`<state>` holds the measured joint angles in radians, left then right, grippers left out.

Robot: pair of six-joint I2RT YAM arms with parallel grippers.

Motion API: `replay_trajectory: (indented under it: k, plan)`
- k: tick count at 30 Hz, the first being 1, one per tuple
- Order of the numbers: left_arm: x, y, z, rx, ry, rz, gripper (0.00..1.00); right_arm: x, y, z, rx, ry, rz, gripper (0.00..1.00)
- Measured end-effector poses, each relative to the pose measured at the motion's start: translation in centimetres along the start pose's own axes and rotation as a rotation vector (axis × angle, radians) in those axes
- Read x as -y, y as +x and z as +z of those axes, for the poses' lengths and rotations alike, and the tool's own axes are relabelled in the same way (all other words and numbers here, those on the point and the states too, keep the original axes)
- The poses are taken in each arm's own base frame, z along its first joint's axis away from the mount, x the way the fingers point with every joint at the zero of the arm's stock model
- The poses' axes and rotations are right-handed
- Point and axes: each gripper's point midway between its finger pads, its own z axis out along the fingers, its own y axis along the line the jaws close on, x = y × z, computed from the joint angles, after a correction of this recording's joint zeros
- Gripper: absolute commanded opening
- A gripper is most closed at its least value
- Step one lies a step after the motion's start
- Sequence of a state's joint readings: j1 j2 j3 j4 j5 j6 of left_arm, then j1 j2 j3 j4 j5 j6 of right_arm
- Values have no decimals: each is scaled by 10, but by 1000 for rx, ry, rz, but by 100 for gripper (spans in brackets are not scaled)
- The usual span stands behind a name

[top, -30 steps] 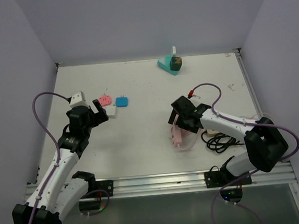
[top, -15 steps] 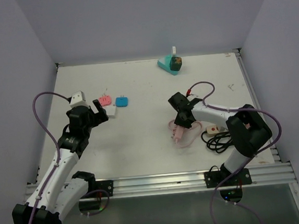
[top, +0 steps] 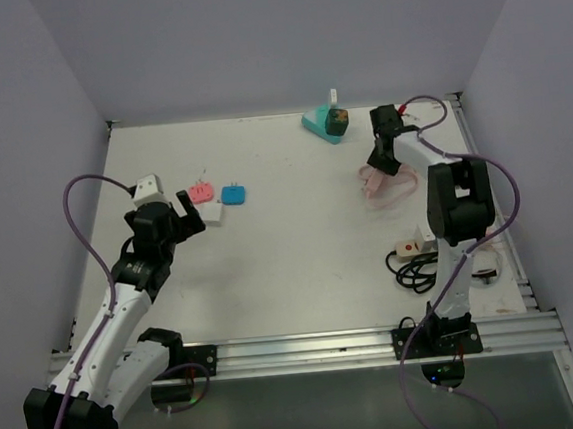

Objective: Pull the plug off the socket

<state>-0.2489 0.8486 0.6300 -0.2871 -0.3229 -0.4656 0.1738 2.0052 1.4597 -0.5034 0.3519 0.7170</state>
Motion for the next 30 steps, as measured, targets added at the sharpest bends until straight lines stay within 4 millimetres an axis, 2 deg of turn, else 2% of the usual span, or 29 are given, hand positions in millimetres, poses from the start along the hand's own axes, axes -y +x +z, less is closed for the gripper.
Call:
replay_trajectory:
  k: [4,5,8,10,11,13,14,16,18,21,24,30]
  plan:
    - [-2,3,3,-10,-14,15,100,4,-57,31,49,18,46,8]
    - [-3,3,3,-12,-18,20,100,6,-69,38,60,21,58,16]
    - [-4,4,4,-14,-23,23,99,16,-91,56,75,37,74,30]
    - [-5,4,5,-15,-26,24,100,23,-98,61,77,49,76,39]
    - [-5,5,5,-16,-27,25,100,26,-99,62,75,54,75,51]
    - [-5,6,6,-23,-31,28,100,28,-100,62,72,53,67,63]
    - [-5,7,7,-27,-32,30,100,26,-99,62,71,47,63,74]
    - [-5,8,7,-29,-33,31,100,22,-96,60,63,27,49,84]
    - [-5,7,7,-27,-31,30,100,20,-89,56,48,7,39,87]
    - [-3,5,5,-18,-20,26,100,19,-76,35,17,-42,30,92]
    - [-1,1,1,-5,-2,18,100,20,-75,3,32,-96,36,96]
    - [4,-4,-5,15,31,7,99,23,-69,-87,130,-202,30,99]
